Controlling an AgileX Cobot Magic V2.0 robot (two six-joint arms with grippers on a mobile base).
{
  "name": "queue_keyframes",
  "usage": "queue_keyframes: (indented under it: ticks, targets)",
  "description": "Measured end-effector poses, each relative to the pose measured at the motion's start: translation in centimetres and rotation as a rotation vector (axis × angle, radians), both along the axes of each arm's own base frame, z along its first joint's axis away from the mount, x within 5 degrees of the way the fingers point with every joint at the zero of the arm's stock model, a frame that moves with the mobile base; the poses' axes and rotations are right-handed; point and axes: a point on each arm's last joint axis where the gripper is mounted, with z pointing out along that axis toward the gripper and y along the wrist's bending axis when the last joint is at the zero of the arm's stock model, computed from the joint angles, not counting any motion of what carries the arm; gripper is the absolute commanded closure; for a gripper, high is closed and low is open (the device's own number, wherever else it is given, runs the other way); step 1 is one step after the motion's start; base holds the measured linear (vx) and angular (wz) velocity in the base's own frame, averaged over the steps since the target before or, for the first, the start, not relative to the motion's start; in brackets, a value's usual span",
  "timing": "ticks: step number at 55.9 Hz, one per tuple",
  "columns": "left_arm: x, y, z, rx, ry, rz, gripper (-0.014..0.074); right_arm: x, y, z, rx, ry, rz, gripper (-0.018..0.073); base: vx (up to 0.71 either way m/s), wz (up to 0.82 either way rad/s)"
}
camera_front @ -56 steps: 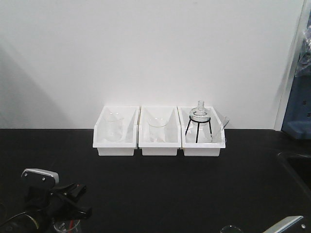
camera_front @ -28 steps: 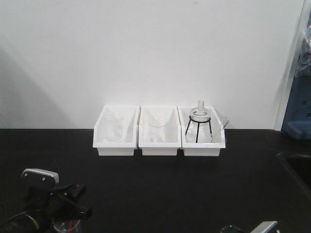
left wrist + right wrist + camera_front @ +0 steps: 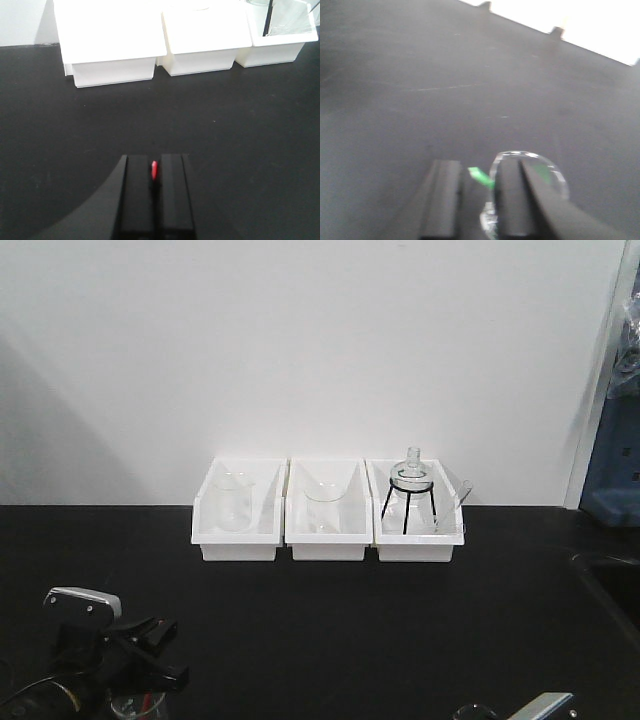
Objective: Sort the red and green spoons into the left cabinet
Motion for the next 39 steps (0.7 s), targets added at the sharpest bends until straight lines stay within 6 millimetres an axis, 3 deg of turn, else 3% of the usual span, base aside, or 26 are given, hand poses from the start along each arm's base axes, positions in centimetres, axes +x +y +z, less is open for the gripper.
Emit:
queue_keyframes:
  ticks: [15, 32, 39]
  targets:
    - [0.00, 0.00, 0.00, 0.000, 0.000, 0.000, 0.0488, 0.16, -0.16, 0.12, 0.010, -0.008, -0.027, 0.0574, 0.00, 0.00]
    - [0.00, 0.00, 0.04, 0.000, -0.001, 0.000, 0.0489, 0.29, -0.05, 0.52, 0.032, -0.050, -0.022, 0.0568, 0.00, 0.00]
    - [-0.09, 0.02, 0.92, -0.004, -0.023, 0.000, 0.0489, 0.30, -0.07, 0.81, 0.051, -0.060, -0.030, 0.0565, 0.00, 0.00]
